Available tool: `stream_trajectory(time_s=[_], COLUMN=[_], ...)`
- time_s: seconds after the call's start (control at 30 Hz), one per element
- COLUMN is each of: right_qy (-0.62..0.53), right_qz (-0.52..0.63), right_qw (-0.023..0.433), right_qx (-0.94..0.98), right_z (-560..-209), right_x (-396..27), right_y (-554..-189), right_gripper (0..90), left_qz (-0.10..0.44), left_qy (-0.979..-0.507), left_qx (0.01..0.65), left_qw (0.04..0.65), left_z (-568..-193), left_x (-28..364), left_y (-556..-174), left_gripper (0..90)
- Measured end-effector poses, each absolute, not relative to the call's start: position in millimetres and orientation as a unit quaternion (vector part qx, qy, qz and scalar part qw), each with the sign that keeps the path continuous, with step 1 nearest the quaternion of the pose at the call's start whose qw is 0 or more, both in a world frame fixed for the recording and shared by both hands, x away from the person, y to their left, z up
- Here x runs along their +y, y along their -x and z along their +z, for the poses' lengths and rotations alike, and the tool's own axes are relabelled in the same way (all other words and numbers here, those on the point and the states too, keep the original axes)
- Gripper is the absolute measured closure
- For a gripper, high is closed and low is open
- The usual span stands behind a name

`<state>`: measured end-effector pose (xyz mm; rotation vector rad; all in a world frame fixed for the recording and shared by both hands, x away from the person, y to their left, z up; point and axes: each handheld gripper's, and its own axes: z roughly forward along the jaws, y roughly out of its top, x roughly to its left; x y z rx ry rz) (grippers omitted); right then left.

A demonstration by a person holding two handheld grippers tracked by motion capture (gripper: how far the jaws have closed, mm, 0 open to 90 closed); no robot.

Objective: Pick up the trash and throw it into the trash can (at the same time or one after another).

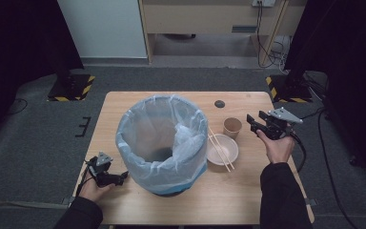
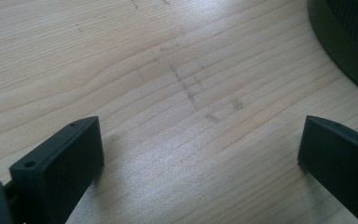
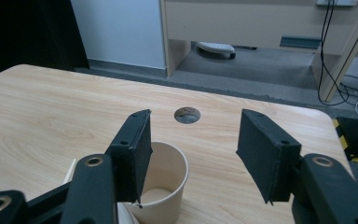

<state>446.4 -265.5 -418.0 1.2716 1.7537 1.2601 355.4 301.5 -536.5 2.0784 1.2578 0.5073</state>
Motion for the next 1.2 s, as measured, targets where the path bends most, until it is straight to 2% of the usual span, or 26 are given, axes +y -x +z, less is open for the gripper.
stream_trajectory(time_s=[0.43,0.77,0.97,1.13,1.17,1.2], right_qy=[-0.51,-0.524,-0.537,-0.55,-0.554,-0.554], right_qz=[0.438,0.419,0.407,0.406,0.407,0.407], right_qw=[0.278,0.256,0.243,0.235,0.234,0.234], right_qx=[0.686,0.695,0.698,0.691,0.688,0.688], right_z=[-457,-474,-482,-485,-485,-485], right_x=[-253,-241,-239,-239,-238,-238], right_y=[-473,-487,-491,-491,-491,-491], right_gripper=[59.6,62.3,67.0,75.7,80.6,80.6], left_qz=[0.193,0.193,0.193,0.193,0.193,0.193], left_qy=[-0.793,-0.795,-0.795,-0.795,-0.795,-0.795], left_qx=[0.478,0.475,0.475,0.475,0.475,0.475], left_qw=[0.324,0.324,0.325,0.325,0.325,0.325], left_z=[-536,-537,-537,-537,-537,-537], left_x=[301,300,300,300,300,300], left_y=[-355,-356,-356,-356,-356,-356], left_gripper=[0.0,0.0,0.0,0.0,0.0,0.0])
